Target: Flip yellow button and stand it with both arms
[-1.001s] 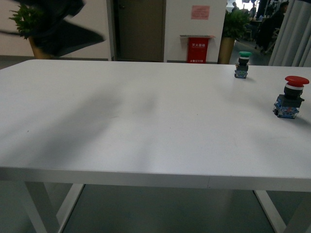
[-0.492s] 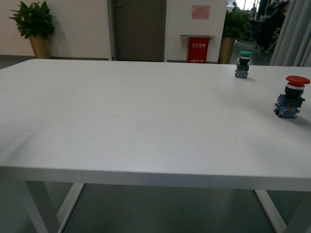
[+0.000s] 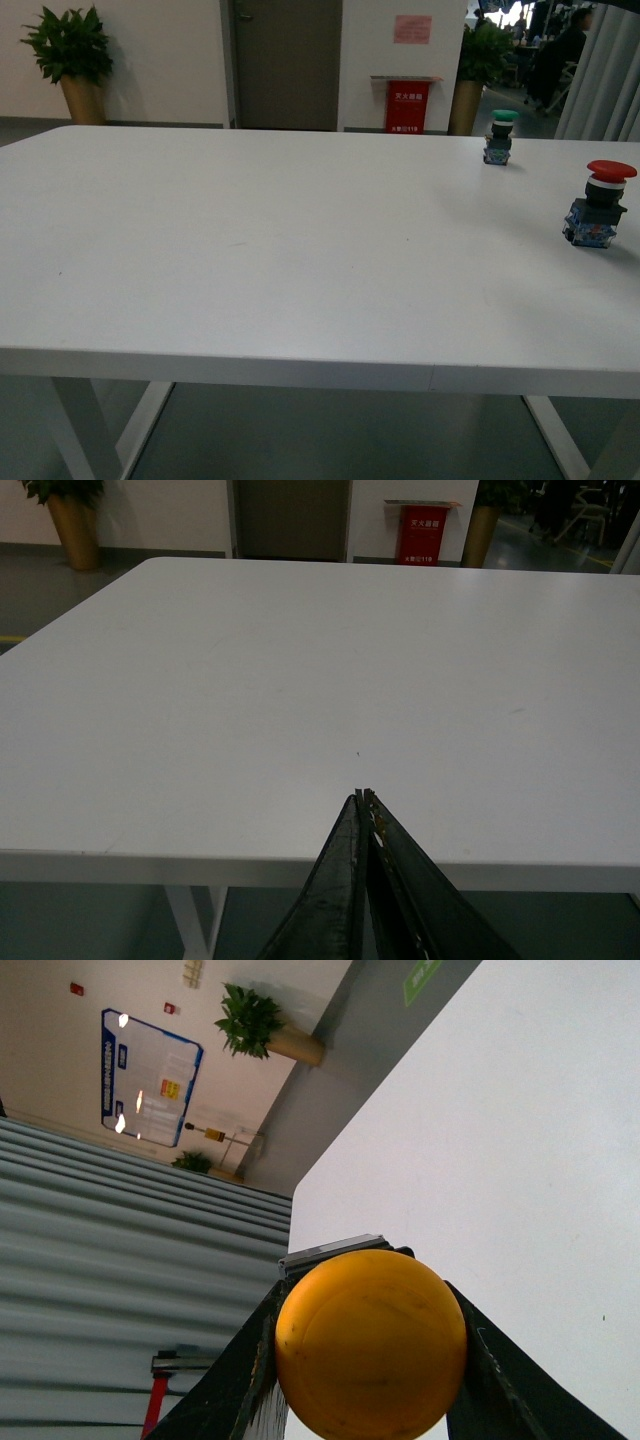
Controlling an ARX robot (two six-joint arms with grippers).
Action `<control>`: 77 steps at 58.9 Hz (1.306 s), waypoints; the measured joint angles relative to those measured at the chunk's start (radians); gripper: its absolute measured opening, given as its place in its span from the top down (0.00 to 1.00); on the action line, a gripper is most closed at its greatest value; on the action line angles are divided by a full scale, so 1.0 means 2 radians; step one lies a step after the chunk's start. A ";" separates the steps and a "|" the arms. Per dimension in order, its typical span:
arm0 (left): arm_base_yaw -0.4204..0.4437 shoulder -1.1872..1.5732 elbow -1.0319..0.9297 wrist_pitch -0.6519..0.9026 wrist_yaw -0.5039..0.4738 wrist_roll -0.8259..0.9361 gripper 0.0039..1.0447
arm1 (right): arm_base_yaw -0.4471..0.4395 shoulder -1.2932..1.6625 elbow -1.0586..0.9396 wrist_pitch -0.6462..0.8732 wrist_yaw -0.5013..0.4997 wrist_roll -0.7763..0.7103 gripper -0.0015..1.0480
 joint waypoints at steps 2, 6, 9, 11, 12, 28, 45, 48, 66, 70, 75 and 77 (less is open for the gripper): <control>0.000 -0.013 -0.004 -0.009 0.000 0.000 0.96 | 0.000 0.001 0.001 0.000 0.000 -0.001 0.66; 0.000 -0.035 -0.010 -0.024 0.000 0.000 0.96 | -0.001 0.001 0.003 -0.002 -0.001 -0.003 0.66; 0.000 -0.047 -0.014 -0.034 0.000 0.000 0.96 | -0.002 0.001 0.004 -0.003 -0.002 -0.005 0.66; 0.000 -0.060 -0.017 -0.043 0.000 0.000 0.96 | -0.004 0.001 0.004 -0.003 -0.002 -0.006 0.66; 0.000 -0.061 -0.018 -0.043 0.000 0.000 0.96 | -0.004 0.001 0.004 -0.003 -0.002 -0.006 0.66; 0.000 -0.120 -0.026 -0.078 0.000 -0.002 0.96 | -0.006 0.001 0.004 -0.004 -0.001 -0.007 0.66; 0.000 -0.185 -0.026 -0.141 0.000 -0.002 0.96 | -0.004 0.001 0.006 -0.006 0.000 -0.008 0.66; 0.000 -0.194 -0.026 -0.150 0.000 -0.002 0.96 | -0.004 0.001 0.006 -0.006 0.000 -0.008 0.66; 0.000 -0.237 -0.026 -0.194 0.000 -0.002 0.96 | -0.005 0.001 0.006 -0.006 0.000 -0.008 0.66; 0.000 -0.254 -0.026 -0.211 0.000 -0.002 0.96 | -0.005 0.001 0.006 -0.006 0.000 -0.008 0.66; 0.000 -0.304 -0.026 -0.278 0.000 -0.002 0.96 | -0.005 0.001 0.006 -0.006 -0.001 -0.008 0.66; 0.000 -0.316 -0.026 -0.283 0.000 -0.002 0.96 | -0.005 0.001 0.006 -0.006 -0.001 -0.008 0.66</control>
